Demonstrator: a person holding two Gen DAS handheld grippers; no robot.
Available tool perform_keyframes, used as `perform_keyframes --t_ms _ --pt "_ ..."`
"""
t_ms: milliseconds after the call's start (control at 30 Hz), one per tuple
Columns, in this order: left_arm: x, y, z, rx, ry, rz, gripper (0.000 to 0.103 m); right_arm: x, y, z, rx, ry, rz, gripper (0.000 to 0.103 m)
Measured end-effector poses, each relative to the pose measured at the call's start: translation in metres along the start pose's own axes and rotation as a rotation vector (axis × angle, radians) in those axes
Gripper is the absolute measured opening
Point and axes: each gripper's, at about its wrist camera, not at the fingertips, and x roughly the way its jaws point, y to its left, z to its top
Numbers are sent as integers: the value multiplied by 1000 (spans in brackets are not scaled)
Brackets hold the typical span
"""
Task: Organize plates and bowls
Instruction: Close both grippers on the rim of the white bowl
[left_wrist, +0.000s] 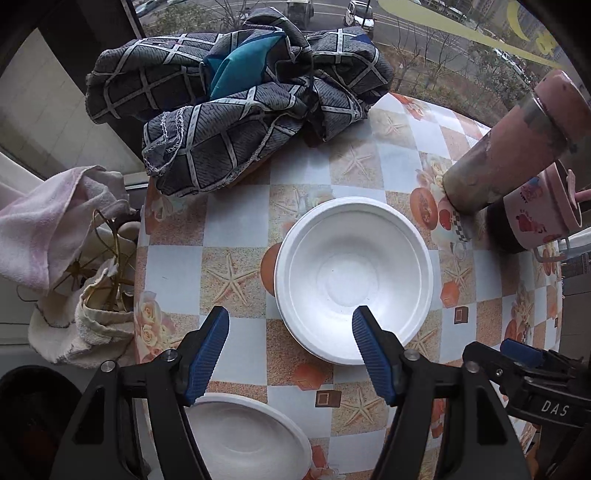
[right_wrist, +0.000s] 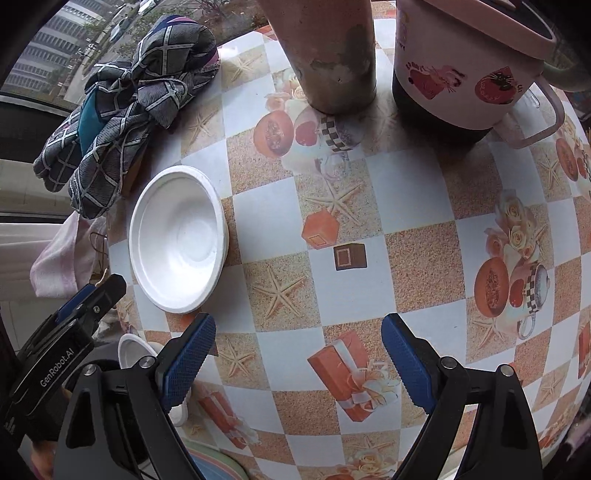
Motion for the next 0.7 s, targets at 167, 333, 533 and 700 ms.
perform_keyframes --t_ms 167,333,533,700 --pt "28 5 13 -15 33 29 73 21 13 11 -43 -5 -10 92" --pt "53 7 19 -29 62 37 73 43 26 16 -86 17 -27 92" --pt "75 13 23 -55 100 55 72 55 45 17 -163 6 -57 91" --pt "87 14 23 -90 128 -9 66 61 56 15 -210 18 -40 46"
